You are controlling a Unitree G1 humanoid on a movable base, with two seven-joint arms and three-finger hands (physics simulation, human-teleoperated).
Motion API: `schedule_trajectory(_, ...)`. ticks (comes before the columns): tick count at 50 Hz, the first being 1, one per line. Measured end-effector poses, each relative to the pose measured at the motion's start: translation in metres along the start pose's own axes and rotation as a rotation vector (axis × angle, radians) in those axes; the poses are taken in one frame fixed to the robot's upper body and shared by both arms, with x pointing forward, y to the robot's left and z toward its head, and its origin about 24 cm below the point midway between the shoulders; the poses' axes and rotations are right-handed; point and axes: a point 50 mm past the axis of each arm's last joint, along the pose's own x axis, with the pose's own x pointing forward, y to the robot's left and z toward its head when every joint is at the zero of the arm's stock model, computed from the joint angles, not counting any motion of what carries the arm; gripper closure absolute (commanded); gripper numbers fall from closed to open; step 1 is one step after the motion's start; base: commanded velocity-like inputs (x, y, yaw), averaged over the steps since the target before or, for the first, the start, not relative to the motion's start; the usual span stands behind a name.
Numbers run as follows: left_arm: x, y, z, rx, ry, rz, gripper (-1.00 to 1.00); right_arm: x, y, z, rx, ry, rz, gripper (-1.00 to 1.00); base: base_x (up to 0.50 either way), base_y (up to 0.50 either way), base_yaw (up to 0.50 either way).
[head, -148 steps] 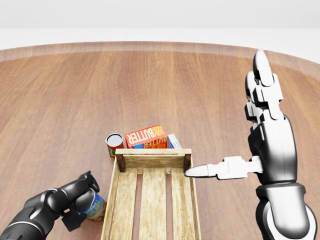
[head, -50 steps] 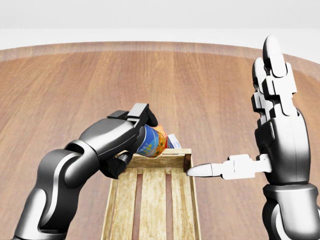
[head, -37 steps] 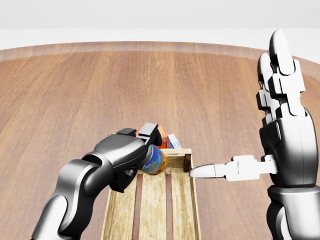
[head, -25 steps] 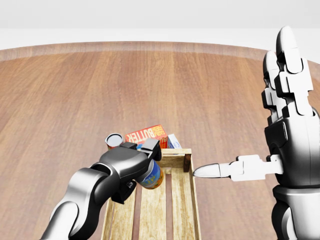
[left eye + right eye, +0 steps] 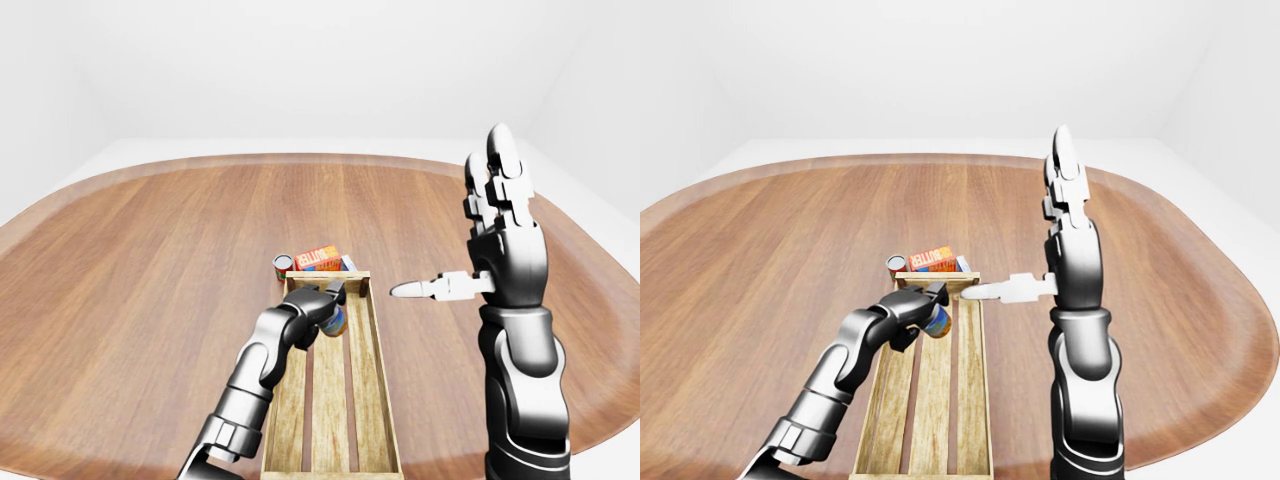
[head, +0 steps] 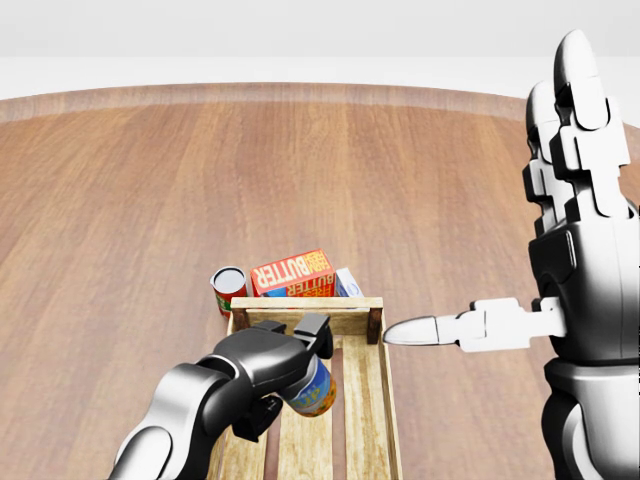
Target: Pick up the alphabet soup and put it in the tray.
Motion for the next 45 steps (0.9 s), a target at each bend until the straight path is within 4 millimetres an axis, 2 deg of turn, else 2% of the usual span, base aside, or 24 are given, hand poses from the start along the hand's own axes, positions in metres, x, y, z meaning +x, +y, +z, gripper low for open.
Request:
schedule_trajectory(10, 0.002, -0.005, -0.002, 0.021, 0.02, -0.023, 1.0, 0.002, 0.004, 0.002, 0.009, -0.011, 0.012, -1.0, 0.0, 0.0, 0.0)
schedule_trajectory(45, -0.005, -0.018, 0.011, 0.026, -0.022, -0.022, 0.96, 0.002, 0.009, -0.002, 0.041, 0.004, 0.018, -1.0, 0.0, 0.0, 0.0)
